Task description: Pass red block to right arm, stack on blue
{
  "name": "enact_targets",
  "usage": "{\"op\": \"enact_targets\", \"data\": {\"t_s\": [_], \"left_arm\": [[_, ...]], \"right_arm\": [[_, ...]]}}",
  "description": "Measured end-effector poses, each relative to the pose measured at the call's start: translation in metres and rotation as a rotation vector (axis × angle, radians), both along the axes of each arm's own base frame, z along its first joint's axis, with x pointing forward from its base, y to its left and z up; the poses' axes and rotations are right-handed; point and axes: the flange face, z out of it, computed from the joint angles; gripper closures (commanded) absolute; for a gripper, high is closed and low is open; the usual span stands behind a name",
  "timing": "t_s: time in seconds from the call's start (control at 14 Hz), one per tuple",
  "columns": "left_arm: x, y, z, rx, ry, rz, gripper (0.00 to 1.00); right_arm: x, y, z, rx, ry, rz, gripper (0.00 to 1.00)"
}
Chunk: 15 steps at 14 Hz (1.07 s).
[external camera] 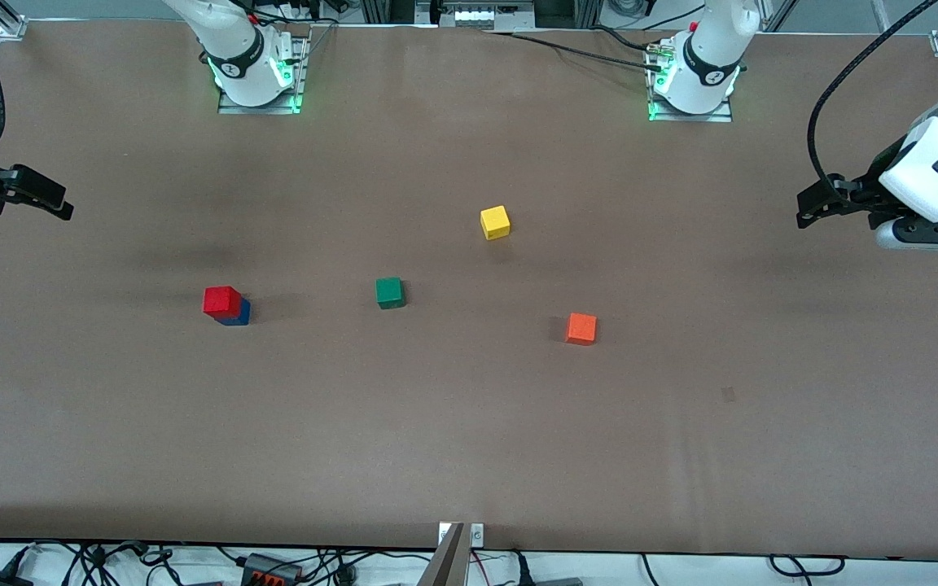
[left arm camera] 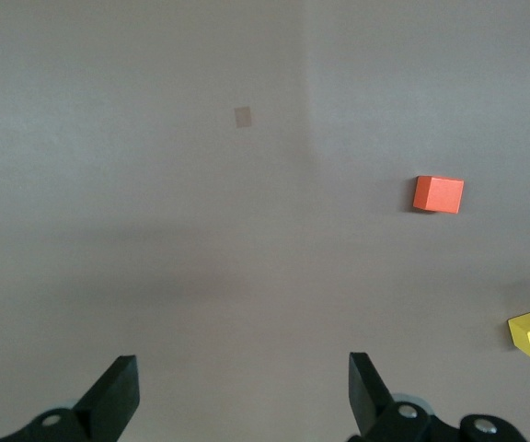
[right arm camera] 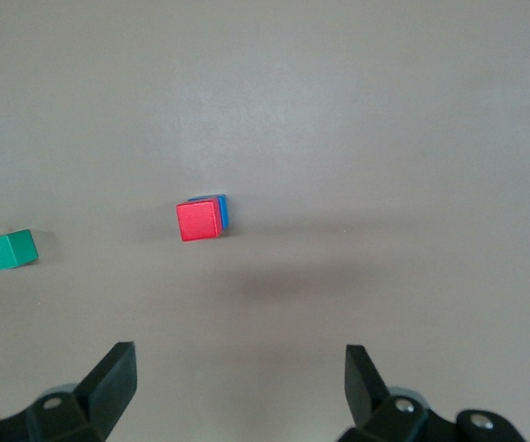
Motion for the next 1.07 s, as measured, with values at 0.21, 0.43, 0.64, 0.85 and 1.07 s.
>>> {"op": "enact_targets", "data": {"t_s": [0.21,0.43,0.64,0.85,1.07], "left_arm": [[0.0,-0.004,0.0,0.0,0.0,-0.007,0.0],[-0.001,-0.01,0.0,0.0,0.001,-0.018,0.0],[-0.001,-0.011,-0.001,0.0,0.004,-0.018,0.0],[0.001,-0.011,-0.004,0.0,0.01,-0.015,0.0],[0.002,-0.011,-0.008,0.0,0.016,-0.014,0.0]], "right_arm": [[0.0,0.0,0.0,0.0,-0.001,0.001,0.0],[0.0,0.002,0.0,0.0,-0.003,0.004,0.0],[0.001,0.004,0.0,0.0,-0.003,0.008,0.0],[0.001,0.004,0.0,-0.001,-0.003,0.012,0.0],[0.0,0.005,0.001,-0.001,-0.004,0.015,0.0]]}}
